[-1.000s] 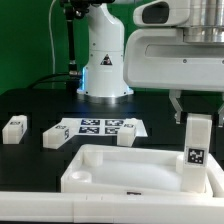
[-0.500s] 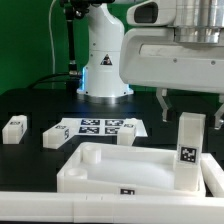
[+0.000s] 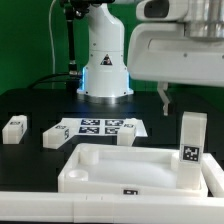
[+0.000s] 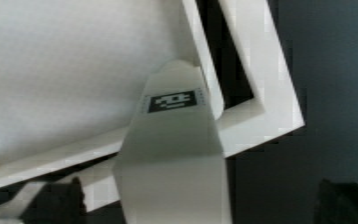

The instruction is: Assemble desk

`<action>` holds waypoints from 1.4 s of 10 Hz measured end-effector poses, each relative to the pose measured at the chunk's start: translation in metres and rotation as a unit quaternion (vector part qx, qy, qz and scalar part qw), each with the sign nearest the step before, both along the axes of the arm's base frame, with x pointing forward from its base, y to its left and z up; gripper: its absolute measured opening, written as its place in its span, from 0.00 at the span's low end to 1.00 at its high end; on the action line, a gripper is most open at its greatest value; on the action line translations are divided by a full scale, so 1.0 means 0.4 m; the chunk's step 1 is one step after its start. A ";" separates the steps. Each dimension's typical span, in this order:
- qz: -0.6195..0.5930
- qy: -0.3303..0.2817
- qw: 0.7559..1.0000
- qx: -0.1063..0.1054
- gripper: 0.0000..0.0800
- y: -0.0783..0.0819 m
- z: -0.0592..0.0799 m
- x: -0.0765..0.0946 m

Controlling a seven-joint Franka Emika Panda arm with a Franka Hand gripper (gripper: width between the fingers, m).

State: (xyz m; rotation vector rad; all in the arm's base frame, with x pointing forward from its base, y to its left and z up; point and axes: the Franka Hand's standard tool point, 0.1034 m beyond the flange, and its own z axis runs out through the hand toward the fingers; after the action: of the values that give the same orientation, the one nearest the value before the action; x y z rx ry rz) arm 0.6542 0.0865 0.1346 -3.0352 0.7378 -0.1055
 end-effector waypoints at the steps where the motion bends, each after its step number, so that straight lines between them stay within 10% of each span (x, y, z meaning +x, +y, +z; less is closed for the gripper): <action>1: 0.012 -0.004 1.000 0.006 0.81 -0.008 0.050 -0.015; 7: 0.034 -0.003 0.999 0.010 0.81 -0.038 0.071 -0.039; 11: 0.083 -0.024 0.996 -0.002 0.81 -0.107 -0.010 -0.167; 14: 0.084 -0.024 0.996 -0.001 0.81 -0.102 -0.011 -0.164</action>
Offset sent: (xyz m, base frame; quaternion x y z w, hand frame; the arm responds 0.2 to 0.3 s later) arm 0.0000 0.0000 0.0000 0.0000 0.0000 0.0000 1.0000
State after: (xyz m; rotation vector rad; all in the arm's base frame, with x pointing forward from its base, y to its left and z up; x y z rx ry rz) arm 0.5886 0.0455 0.1303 -3.0692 0.4784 -0.1755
